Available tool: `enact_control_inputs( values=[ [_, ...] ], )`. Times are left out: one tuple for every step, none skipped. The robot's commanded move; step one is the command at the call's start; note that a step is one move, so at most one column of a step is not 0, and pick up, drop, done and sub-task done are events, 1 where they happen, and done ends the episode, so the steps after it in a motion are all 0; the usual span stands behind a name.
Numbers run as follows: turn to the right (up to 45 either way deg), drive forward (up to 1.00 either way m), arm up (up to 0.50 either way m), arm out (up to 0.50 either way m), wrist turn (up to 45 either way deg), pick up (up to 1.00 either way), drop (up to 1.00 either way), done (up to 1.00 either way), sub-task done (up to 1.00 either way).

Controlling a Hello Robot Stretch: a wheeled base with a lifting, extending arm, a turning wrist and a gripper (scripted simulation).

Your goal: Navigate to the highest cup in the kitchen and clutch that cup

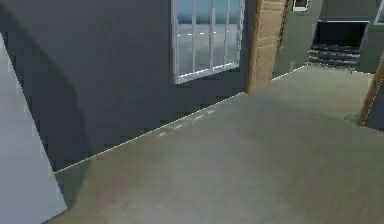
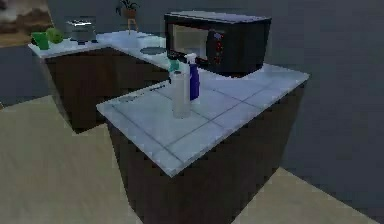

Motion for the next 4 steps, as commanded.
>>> enact_control_inputs(
  values=[
    [-45.0,0.0,0.0,0.0,0.0,0.0,0.0,0.0,0.0],
    [-45.0,0.0,0.0,0.0,0.0,0.0,0.0,0.0,0.0],
    [0.0,0.05,0.0,0.0,0.0,0.0,0.0,0.0,0.0],
    [45.0,0.0,0.0,0.0,0.0,0.0,0.0,0.0,0.0]
  ],
)
